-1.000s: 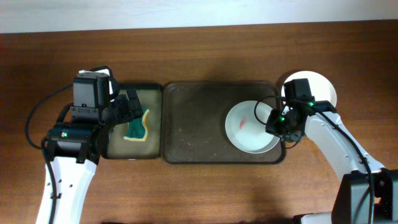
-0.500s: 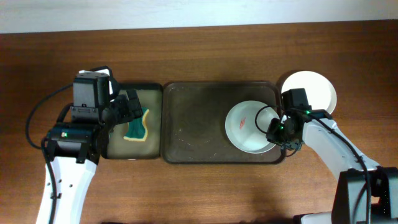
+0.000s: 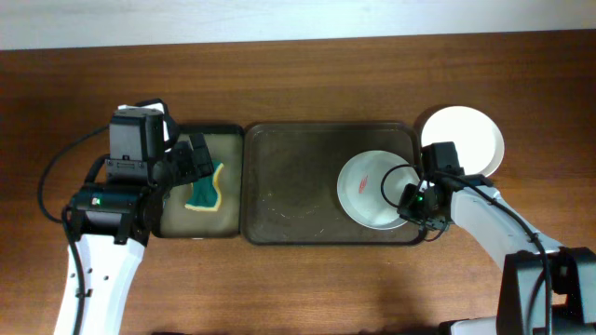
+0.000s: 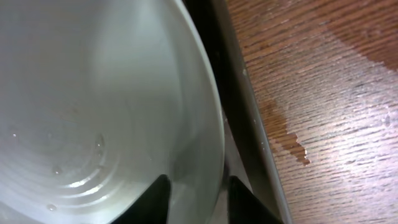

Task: Clean dirty plates on tray and stack at the side
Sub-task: 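Move the right gripper to the last plate and grasp its rim, then drag the plate toward the tray center and tilt it up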

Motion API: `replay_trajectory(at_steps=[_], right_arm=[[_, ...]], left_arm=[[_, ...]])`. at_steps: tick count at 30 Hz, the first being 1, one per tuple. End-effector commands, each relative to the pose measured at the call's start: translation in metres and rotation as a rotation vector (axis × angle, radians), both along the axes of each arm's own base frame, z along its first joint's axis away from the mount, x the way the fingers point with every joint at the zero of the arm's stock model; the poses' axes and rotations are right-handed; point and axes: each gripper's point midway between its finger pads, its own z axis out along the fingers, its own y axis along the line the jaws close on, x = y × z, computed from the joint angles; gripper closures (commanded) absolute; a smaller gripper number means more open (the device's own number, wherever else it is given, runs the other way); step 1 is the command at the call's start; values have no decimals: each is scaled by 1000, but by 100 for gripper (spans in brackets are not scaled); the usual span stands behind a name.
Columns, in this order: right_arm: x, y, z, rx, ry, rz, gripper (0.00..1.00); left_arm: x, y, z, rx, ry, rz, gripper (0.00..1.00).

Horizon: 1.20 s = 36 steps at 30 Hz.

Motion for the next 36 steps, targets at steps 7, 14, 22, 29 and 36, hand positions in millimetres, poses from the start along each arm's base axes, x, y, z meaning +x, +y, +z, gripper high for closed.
replay_trajectory(at_steps=[7, 14, 22, 29, 36], right_arm=[[19, 26, 6, 139, -82, 28, 96], [47, 80, 22, 228, -214, 13, 96], [46, 113, 25, 198, -252, -218, 96], [58, 111, 32, 138, -321, -36, 43], [90, 73, 138, 76, -280, 231, 21]], left_arm=[[0, 0, 7, -5, -20, -1, 0], [0, 0, 7, -5, -20, -1, 1], [0, 0, 7, -5, -20, -1, 1], [0, 0, 7, -5, -20, -1, 1], [0, 0, 7, -5, -20, -1, 1]])
